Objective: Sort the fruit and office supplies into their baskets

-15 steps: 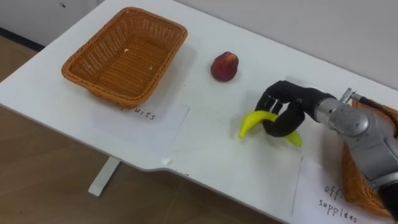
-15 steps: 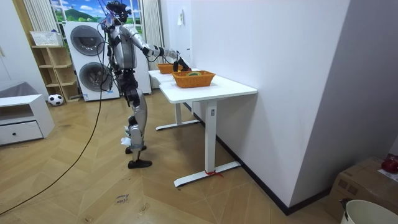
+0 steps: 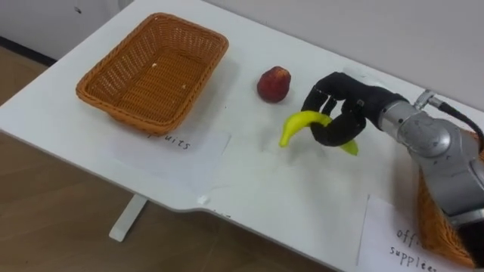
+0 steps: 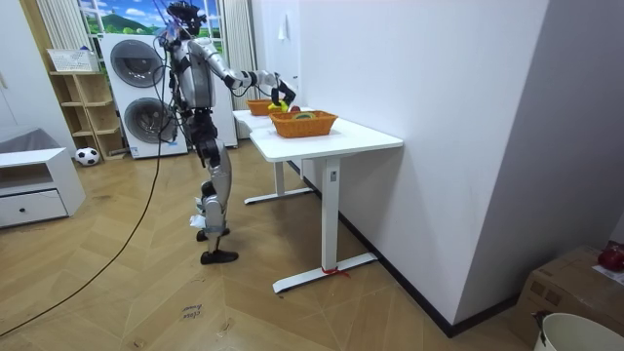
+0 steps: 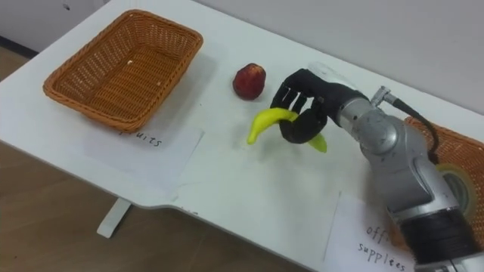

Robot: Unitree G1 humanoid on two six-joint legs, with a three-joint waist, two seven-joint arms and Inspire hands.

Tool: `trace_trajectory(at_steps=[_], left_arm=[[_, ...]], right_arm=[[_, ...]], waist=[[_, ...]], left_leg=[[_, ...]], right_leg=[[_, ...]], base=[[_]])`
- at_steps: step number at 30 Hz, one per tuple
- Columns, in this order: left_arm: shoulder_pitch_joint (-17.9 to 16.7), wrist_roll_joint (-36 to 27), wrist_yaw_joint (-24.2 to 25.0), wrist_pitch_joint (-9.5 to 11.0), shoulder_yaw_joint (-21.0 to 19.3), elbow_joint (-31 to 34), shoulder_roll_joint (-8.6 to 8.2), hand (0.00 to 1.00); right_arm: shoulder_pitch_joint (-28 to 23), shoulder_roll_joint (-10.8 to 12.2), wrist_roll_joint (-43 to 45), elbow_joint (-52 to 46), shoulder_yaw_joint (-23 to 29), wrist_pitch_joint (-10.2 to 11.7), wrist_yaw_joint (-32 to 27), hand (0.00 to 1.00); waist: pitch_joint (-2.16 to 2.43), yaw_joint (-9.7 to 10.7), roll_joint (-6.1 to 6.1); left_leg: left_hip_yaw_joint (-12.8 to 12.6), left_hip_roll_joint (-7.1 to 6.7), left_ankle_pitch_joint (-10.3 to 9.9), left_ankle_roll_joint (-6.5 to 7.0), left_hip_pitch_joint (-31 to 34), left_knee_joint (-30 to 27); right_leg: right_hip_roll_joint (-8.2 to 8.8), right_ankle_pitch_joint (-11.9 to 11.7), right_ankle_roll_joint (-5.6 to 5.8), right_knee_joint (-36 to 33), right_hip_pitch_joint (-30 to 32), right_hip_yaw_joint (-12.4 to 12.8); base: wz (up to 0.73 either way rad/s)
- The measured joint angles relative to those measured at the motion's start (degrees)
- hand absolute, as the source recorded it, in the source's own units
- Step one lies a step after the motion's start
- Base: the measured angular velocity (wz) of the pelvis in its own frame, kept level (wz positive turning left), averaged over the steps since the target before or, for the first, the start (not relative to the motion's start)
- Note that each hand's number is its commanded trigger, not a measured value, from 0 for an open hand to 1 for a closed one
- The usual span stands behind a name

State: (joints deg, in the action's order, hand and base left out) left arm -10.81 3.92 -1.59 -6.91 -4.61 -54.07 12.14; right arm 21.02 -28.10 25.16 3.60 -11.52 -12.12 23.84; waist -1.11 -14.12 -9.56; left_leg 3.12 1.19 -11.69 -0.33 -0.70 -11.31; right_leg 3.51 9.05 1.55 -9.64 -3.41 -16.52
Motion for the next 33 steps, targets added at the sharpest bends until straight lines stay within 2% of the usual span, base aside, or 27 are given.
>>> trace_trajectory(at_steps=[5,8,18,23,27,31,33], left_arm=[[0.00,0.01,-0.05,0.00,-0.51,-0.90,-0.28,0.00],[-0.41,0.15,-0.07,-0.01,-0.96,-1.05,-0.43,0.00],[-1.72,0.74,-0.49,-0.14,-0.94,-1.08,-0.42,0.00],[-2.18,0.77,-0.22,-0.25,-1.22,-1.57,-0.36,0.00],[-2.20,0.75,0.00,-0.32,-1.38,-2.75,-0.33,0.00],[-2.40,0.76,0.03,-0.75,-1.33,-4.65,-0.38,0.00],[-2.41,0.78,0.04,-0.81,-1.33,-5.40,-0.38,0.00]], right_arm=[[0.17,0.12,0.19,-2.59,0.68,0.03,-1.37,1.00],[0.17,1.23,0.43,-3.38,1.26,-0.08,-2.09,1.00],[0.20,3.88,0.36,-6.24,1.28,0.08,-5.04,1.00],[0.45,4.62,0.15,-6.24,1.28,0.04,-5.21,1.00],[0.66,4.78,-0.31,-6.21,1.28,0.02,-5.31,1.00],[3.40,7.22,-3.47,-4.37,1.21,0.06,-7.32,1.00],[4.58,7.41,-4.56,-3.43,1.05,0.04,-8.22,1.00]], waist=[[-0.07,-0.15,0.47],[-0.10,-0.43,0.55],[0.09,-0.82,0.84],[0.14,-1.01,0.78],[0.27,-2.29,0.64],[0.34,-2.47,0.53],[0.38,-2.85,0.43]], left_leg=[[0.00,0.04,0.00,0.00,-0.65,0.06],[0.00,0.04,0.00,0.00,-0.71,0.44],[0.39,0.02,0.00,0.00,-0.48,0.33],[0.78,0.02,0.00,0.00,-0.01,0.36],[0.84,0.03,0.00,0.00,-0.09,0.27],[0.85,0.00,0.01,0.00,-0.07,-0.10],[0.96,-0.03,0.01,0.00,0.02,-0.19]], right_leg=[[-0.05,0.00,0.00,0.00,-0.64,0.01],[-0.12,0.00,0.00,-0.01,-0.59,0.65],[-0.12,0.00,0.00,-0.02,-0.53,0.54],[-0.07,0.01,0.01,-0.01,-0.53,-0.96],[-0.07,0.01,0.02,0.01,-0.52,-1.00],[-0.04,0.01,0.02,0.03,-0.54,-1.01],[-0.01,0.01,0.02,0.03,-0.59,-1.19]], base=[[0.00],[0.00],[0.01],[0.04],[0.00],[0.00],[0.00]])
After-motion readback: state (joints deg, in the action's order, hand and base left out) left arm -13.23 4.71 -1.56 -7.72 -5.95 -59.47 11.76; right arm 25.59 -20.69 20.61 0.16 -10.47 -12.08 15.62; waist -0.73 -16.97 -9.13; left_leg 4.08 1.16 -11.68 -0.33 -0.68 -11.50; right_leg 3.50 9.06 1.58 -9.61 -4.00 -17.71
